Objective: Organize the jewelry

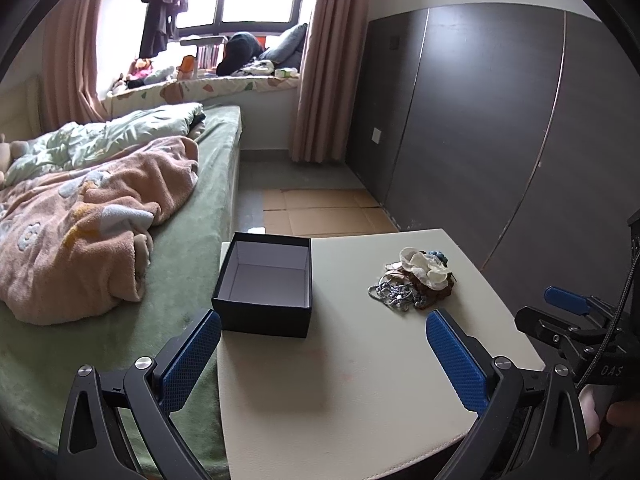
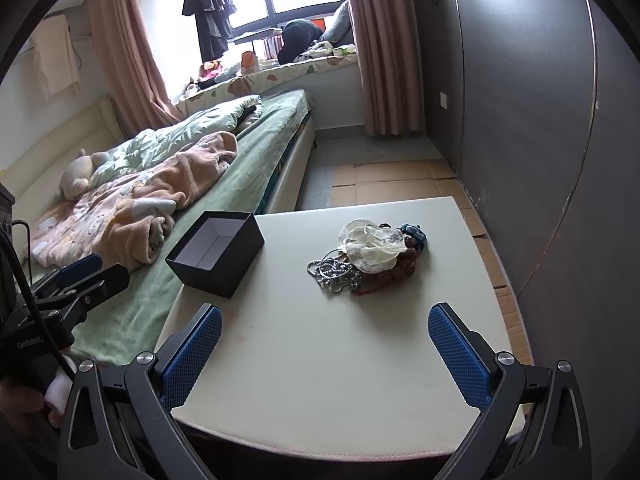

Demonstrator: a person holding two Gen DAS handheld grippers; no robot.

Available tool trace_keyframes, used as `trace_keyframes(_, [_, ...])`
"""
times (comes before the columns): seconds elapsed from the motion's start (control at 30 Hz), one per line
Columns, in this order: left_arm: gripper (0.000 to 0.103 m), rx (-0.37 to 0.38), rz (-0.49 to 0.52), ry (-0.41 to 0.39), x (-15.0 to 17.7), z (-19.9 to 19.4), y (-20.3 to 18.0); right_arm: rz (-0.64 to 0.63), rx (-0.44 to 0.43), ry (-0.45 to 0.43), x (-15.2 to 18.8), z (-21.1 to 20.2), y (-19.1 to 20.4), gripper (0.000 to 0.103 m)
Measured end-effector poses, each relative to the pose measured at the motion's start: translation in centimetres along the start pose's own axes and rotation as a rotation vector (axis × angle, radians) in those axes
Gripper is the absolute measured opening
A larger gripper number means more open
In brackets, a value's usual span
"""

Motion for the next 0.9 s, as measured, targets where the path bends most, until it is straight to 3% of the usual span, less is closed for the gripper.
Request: trace_keyframes(0.9, [0.102, 0.002, 0.0, -0.001, -0.19, 0.13, -0.37, -0.001, 0.005, -0.032, -0.59, -0.72, -0.15, 0.103])
Point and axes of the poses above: each gripper's, at about its wrist camera, not at the fingertips, and z roughly the way its jaws point, y to its left, x to its underside, the point moved 9 cm from there along z, roughly the way its jaws point, and after that the axes turned 5 degrees about -x, right-handed, at the moved point
